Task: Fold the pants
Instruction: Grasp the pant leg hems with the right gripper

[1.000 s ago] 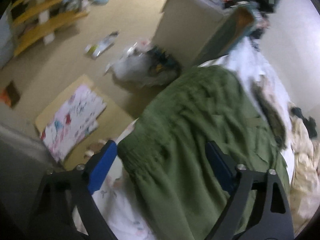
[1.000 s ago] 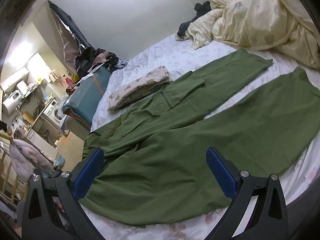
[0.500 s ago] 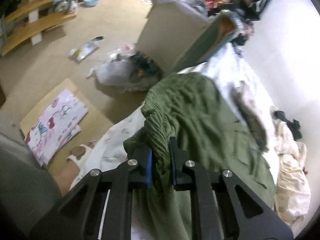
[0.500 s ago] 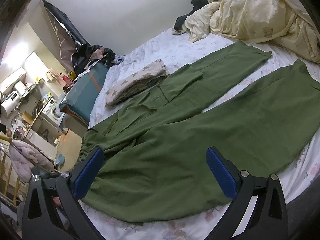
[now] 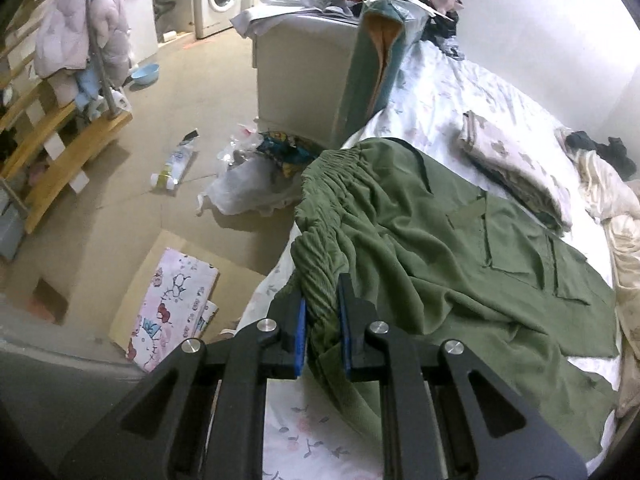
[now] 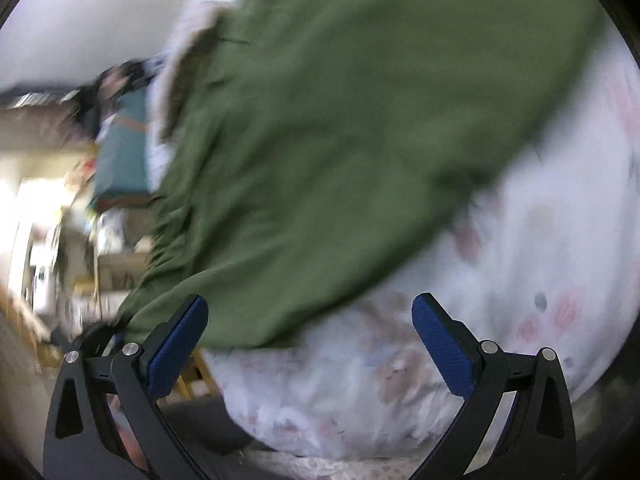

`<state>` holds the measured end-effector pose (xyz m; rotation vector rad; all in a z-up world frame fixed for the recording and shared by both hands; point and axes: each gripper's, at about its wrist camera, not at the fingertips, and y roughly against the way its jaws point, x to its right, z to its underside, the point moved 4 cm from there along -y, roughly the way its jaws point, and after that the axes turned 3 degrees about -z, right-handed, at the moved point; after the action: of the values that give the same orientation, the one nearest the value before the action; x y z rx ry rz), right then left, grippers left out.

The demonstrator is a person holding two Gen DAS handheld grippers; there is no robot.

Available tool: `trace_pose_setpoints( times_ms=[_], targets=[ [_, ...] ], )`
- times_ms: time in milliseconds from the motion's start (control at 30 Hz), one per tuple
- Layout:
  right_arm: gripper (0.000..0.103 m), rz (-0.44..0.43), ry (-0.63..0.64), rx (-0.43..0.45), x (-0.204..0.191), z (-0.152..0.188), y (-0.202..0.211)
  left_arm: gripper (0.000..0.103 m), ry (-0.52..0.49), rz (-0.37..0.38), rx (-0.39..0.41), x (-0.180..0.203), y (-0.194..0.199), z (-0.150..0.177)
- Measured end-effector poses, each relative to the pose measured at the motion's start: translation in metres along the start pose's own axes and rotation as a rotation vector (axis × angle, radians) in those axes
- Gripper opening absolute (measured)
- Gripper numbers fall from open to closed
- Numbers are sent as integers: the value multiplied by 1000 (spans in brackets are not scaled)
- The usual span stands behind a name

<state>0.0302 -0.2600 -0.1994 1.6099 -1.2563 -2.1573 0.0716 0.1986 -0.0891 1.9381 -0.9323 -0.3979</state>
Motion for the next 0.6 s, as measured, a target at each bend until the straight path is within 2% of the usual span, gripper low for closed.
trace_pose_setpoints(
  times_ms=[67,167,300,400,500,600],
  targets=[
    [103,38,-23,1,8,-9,-8,11,-3,-18,-12,0,-5,4],
    [102,91,-56,120,25,-39,3,11,-14,-37,-23,-1,-11,7],
    [101,90,-204,290,58,-86,37,11,-2,-37,-39,-4,-15,6],
    [99,153,-273,427,81,-126,71,11,9,-38,-47,-5,-17,7],
    [96,180,-361,529,107,-163,102,11,7,-39,-45,-5,-17,6],
    [94,229,-380,592,120,-190,123,10,-9,-49,-42,-4,-17,6]
  ],
)
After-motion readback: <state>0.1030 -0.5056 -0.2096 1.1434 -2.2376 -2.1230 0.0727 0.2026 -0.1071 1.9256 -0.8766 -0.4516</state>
